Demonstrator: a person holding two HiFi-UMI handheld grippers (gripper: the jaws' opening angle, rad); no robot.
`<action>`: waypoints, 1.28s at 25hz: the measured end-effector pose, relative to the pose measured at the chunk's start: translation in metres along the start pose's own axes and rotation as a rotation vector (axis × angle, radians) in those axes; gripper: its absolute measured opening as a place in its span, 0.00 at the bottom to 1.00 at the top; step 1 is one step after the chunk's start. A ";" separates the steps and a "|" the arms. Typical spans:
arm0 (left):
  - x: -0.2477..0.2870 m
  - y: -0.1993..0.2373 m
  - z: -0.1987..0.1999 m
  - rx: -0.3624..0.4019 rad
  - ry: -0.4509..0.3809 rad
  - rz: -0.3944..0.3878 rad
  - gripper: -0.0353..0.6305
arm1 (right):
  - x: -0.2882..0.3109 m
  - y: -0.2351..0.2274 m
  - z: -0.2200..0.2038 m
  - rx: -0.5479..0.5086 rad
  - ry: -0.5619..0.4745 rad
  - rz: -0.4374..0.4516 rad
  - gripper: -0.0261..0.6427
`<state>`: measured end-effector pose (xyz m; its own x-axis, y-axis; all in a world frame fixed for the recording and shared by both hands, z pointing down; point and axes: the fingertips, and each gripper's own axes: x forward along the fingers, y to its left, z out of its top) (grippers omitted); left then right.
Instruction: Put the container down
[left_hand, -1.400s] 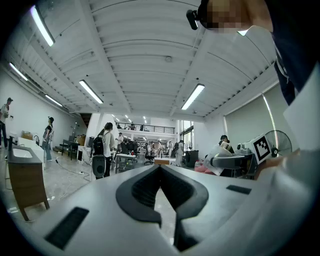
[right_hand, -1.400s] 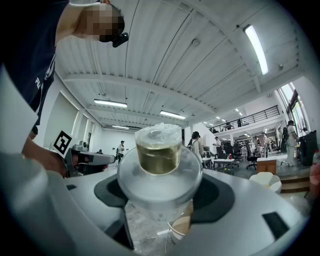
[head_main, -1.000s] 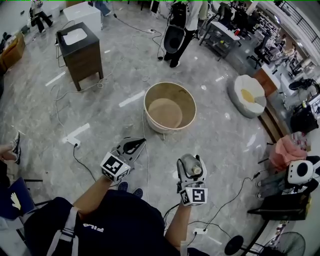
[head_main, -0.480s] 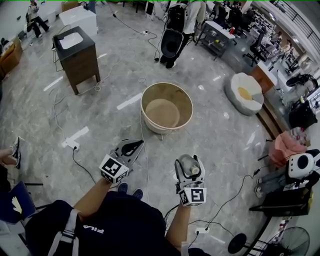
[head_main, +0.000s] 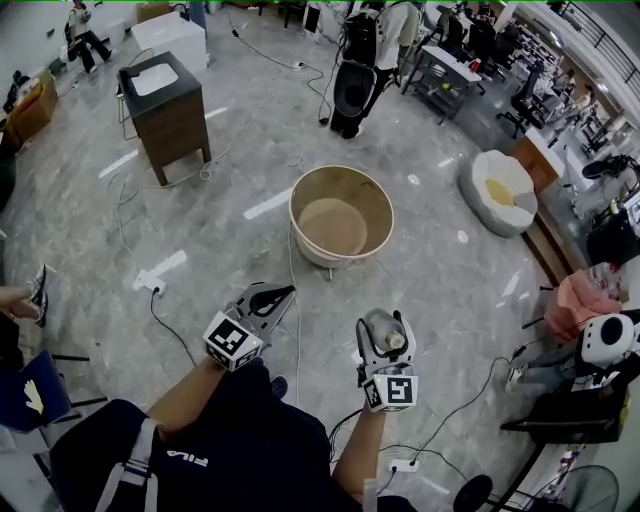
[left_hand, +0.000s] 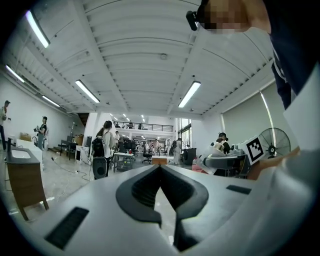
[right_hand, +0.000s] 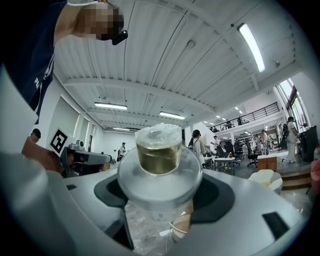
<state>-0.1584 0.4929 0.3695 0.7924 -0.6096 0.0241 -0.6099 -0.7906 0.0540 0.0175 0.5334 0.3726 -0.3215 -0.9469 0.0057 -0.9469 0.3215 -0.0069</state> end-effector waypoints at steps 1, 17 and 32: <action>0.000 0.000 0.001 -0.001 -0.001 -0.003 0.09 | 0.001 -0.001 -0.001 0.003 0.001 0.000 0.55; 0.063 0.053 -0.014 -0.064 -0.023 0.043 0.09 | 0.064 -0.038 -0.017 -0.022 0.023 0.036 0.55; 0.178 0.153 -0.017 -0.025 -0.008 0.014 0.09 | 0.193 -0.102 -0.024 -0.018 0.037 0.010 0.55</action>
<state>-0.1108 0.2641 0.3992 0.7837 -0.6209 0.0174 -0.6202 -0.7805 0.0789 0.0523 0.3181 0.3986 -0.3302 -0.9430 0.0423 -0.9436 0.3309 0.0107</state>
